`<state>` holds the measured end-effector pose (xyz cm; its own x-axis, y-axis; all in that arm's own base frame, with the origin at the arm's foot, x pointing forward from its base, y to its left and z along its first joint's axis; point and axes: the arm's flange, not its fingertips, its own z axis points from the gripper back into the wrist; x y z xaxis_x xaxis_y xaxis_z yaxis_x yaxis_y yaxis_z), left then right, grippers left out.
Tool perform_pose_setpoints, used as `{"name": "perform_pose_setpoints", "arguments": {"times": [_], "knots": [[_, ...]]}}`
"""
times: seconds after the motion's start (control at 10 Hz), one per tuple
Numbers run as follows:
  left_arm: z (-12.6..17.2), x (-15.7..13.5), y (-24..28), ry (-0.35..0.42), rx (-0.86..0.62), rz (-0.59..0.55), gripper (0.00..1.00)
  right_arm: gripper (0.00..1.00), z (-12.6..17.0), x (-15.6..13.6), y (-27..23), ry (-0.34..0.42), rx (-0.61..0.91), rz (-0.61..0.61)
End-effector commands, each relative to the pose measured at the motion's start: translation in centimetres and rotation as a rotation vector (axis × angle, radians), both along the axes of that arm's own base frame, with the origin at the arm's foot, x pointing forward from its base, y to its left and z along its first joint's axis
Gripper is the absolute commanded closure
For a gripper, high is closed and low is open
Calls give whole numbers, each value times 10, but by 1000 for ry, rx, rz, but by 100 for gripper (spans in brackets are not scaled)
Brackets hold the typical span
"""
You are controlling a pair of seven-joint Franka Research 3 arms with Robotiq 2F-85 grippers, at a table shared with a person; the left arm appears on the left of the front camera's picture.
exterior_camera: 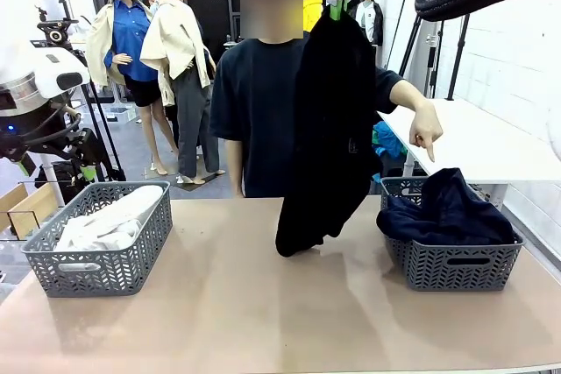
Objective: Sort the tops and bottoms.
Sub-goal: Sort the clothes according to human instructions.
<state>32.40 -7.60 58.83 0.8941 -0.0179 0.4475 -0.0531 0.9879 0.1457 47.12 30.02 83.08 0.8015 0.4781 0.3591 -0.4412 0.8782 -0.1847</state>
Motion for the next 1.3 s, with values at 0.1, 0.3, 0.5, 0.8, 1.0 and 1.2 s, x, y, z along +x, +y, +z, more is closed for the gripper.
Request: {"name": "perform_pose_setpoints", "arguments": {"times": [0.1,0.3,0.5,0.8,1.0,1.2], "knots": [[1,0,3,10,-4,-3,0,100,1,0,-1,0,1,-2],[1,0,3,10,-4,-3,0,100,1,0,-1,0,1,-2],[1,0,3,10,-4,-3,0,100,1,0,-1,0,1,-2],[1,0,3,10,-4,-3,0,100,1,1,-1,-1,2,2],[1,0,3,10,-4,-3,0,100,0,0,0,0,0,0],[1,0,3,10,-4,-3,0,100,0,0,0,0,0,0]]}}
